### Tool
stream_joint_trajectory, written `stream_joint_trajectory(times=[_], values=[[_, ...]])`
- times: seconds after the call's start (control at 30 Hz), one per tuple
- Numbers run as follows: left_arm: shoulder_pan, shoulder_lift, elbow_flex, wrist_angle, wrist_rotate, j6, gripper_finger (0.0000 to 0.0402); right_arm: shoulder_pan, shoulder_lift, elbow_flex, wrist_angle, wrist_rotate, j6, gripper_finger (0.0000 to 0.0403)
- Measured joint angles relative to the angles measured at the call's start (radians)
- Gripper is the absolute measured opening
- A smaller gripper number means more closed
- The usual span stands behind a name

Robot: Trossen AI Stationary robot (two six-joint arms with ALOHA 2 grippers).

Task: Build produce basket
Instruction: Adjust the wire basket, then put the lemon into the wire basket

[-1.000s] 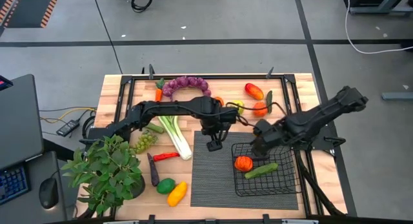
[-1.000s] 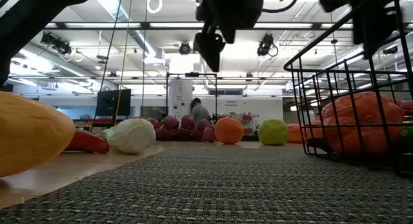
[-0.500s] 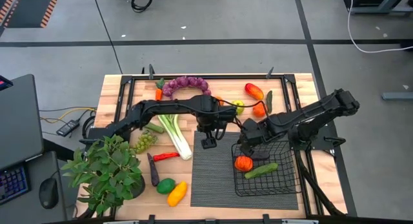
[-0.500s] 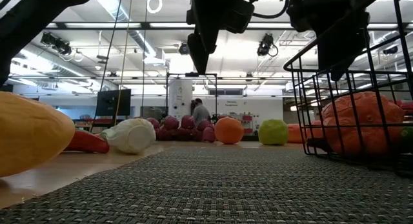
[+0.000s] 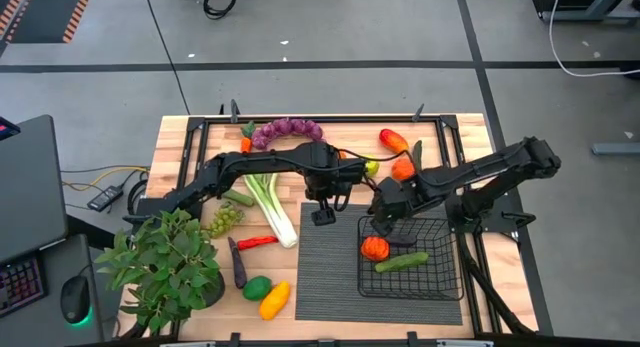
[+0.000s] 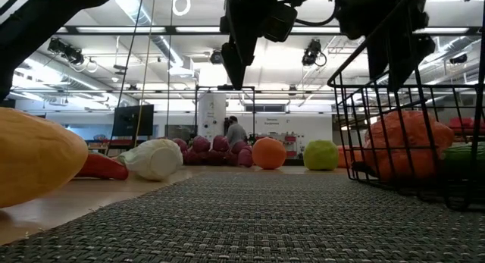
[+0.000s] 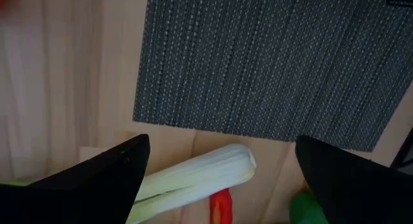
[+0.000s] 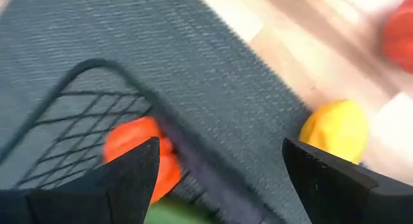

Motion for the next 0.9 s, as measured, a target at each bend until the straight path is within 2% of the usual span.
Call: stream_joint_trajectory(times=[0.2, 0.33, 0.47, 0.67, 0.9], values=[[0.01, -0.002, 0.0, 0.003, -0.003, 0.014, 0.0396, -0.001, -0.1, 0.032, -0.037, -0.025, 0.076, 0.0329], [0.027, -0.002, 0.0, 0.013, -0.003, 0.014, 0.0396, -0.029, -0.143, 0.032, -0.143, 0.039, 0.15, 0.0329], [0.041, -0.002, 0.0, 0.012, -0.003, 0.03, 0.0396, -0.094, -0.143, 0.018, -0.259, 0.086, 0.158, 0.0328], [0.057, -0.002, 0.0, 0.006, -0.004, 0.037, 0.0396, -0.206, -0.142, -0.127, -0.155, -0.005, 0.15, 0.0318], [0.054, -0.002, 0.0, 0.003, -0.011, 0.089, 0.0396, -0.265, -0.142, -0.276, -0.074, -0.076, 0.144, 0.0309]])
